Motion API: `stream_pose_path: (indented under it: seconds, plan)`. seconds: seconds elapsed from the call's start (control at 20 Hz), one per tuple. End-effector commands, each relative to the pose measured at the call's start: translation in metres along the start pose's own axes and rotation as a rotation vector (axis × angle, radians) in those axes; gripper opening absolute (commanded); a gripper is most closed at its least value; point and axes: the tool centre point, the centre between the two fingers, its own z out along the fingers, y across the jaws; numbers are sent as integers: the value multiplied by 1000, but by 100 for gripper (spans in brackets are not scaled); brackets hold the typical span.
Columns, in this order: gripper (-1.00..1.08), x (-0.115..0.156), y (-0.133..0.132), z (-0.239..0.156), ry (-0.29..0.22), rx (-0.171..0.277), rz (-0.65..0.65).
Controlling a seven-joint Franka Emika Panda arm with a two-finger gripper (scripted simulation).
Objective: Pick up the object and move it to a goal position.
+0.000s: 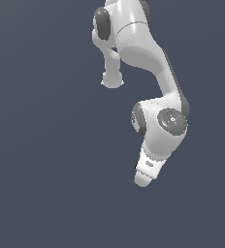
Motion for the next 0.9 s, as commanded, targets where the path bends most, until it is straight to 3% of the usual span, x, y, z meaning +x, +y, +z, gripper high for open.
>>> stream_pose_path:
  seconds: [0.0,0.85]
  plan:
    - [-100,10,4,-4,1,-2,0]
    - [-100,35,13,-10,1,-2,0]
